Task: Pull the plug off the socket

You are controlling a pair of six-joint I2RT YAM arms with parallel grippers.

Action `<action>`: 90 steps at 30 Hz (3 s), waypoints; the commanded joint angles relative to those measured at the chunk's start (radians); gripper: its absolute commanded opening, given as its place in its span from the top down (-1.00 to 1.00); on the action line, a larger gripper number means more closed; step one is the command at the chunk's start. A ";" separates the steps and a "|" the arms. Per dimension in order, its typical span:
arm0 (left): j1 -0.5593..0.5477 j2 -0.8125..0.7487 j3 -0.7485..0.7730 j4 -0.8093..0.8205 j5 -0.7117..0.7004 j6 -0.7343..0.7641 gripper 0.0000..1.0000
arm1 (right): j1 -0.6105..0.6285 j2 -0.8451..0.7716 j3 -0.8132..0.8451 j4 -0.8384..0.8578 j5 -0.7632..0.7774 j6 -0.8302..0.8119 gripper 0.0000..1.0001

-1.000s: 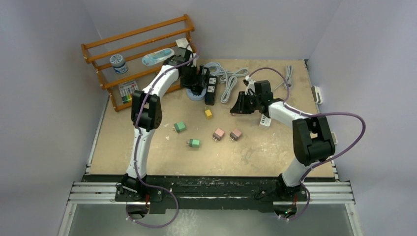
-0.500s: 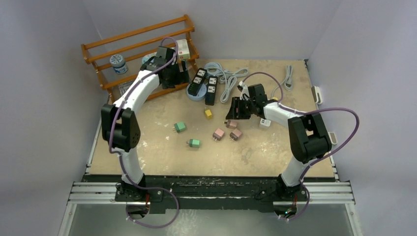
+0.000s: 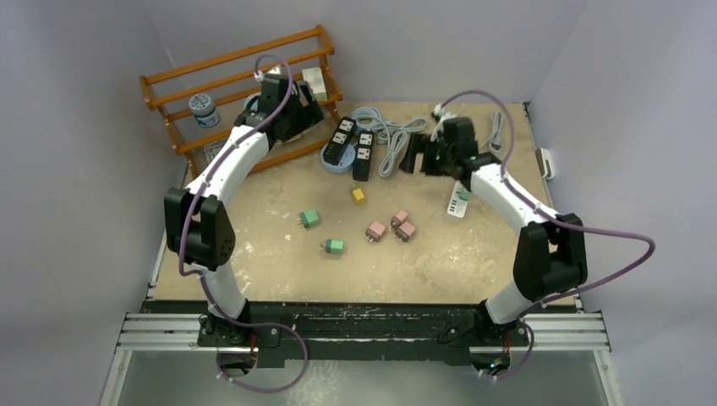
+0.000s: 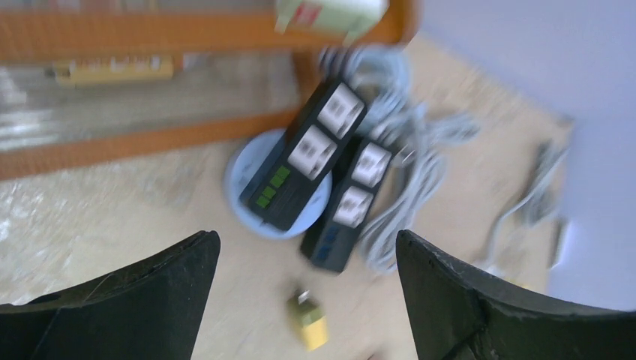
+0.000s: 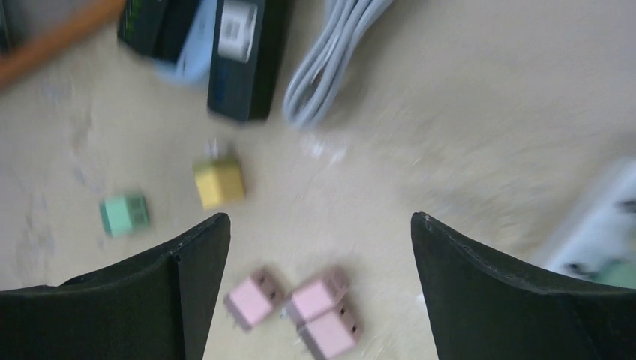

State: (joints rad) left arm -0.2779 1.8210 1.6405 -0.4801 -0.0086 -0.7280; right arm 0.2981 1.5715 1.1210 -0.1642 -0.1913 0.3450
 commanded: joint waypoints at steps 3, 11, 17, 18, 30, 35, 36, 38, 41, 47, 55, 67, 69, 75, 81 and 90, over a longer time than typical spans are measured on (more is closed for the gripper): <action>-0.002 -0.170 0.149 0.086 -0.187 -0.241 -0.76 | -0.197 0.035 0.240 -0.245 0.233 0.038 -0.80; 0.001 -0.247 0.171 0.057 -0.113 -0.240 -0.78 | -0.280 0.051 0.188 -0.285 0.431 0.058 -0.82; 0.000 -0.251 0.195 0.055 -0.047 -0.235 -0.79 | -0.294 0.072 0.230 -0.303 0.515 0.055 -0.82; 0.000 -0.255 0.191 0.061 -0.046 -0.233 -0.79 | -0.298 0.074 0.229 -0.303 0.521 0.054 -0.82; 0.003 -0.244 0.195 0.059 -0.039 -0.207 -0.82 | -0.323 0.094 0.157 -0.195 0.553 0.096 -0.80; 0.004 -0.234 0.200 0.077 -0.026 -0.219 -0.83 | -0.323 0.127 0.148 -0.095 0.483 0.065 -0.71; 0.003 -0.233 0.205 0.072 -0.029 -0.216 -0.83 | -0.324 0.132 0.143 -0.076 0.463 0.063 -0.71; 0.003 -0.236 0.205 0.072 -0.039 -0.215 -0.83 | -0.324 0.147 0.137 -0.047 0.434 0.063 -0.69; 0.003 -0.236 0.207 0.082 -0.036 -0.218 -0.84 | -0.323 0.179 0.140 -0.034 0.412 0.060 -0.67; 0.004 -0.230 0.184 0.130 0.008 -0.244 -0.85 | -0.323 0.226 0.143 -0.011 0.395 0.047 -0.59; 0.004 -0.248 0.151 0.177 0.026 -0.266 -0.86 | -0.324 0.276 0.163 0.005 0.362 0.045 -0.29; 0.004 -0.261 0.155 0.196 0.028 -0.268 -0.87 | -0.323 0.302 0.182 0.008 0.344 0.048 1.00; 0.004 -0.265 0.158 0.190 0.029 -0.260 -0.88 | -0.323 0.286 0.183 0.012 0.349 0.048 1.00; 0.003 -0.273 0.163 0.175 0.029 -0.246 -0.88 | -0.323 0.218 0.228 0.020 0.339 0.075 1.00; 0.003 -0.254 0.169 0.195 0.069 -0.250 -0.88 | -0.320 0.203 0.301 0.040 0.288 0.110 1.00; -0.063 -0.185 0.059 0.345 0.214 0.012 -0.89 | -0.196 0.180 0.460 0.087 0.279 0.161 1.00</action>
State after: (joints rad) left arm -0.2863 1.5921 1.7340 -0.2443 0.1024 -0.8753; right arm 0.0364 1.8362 1.4609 -0.1734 0.1341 0.4587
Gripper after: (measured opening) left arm 0.944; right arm 0.322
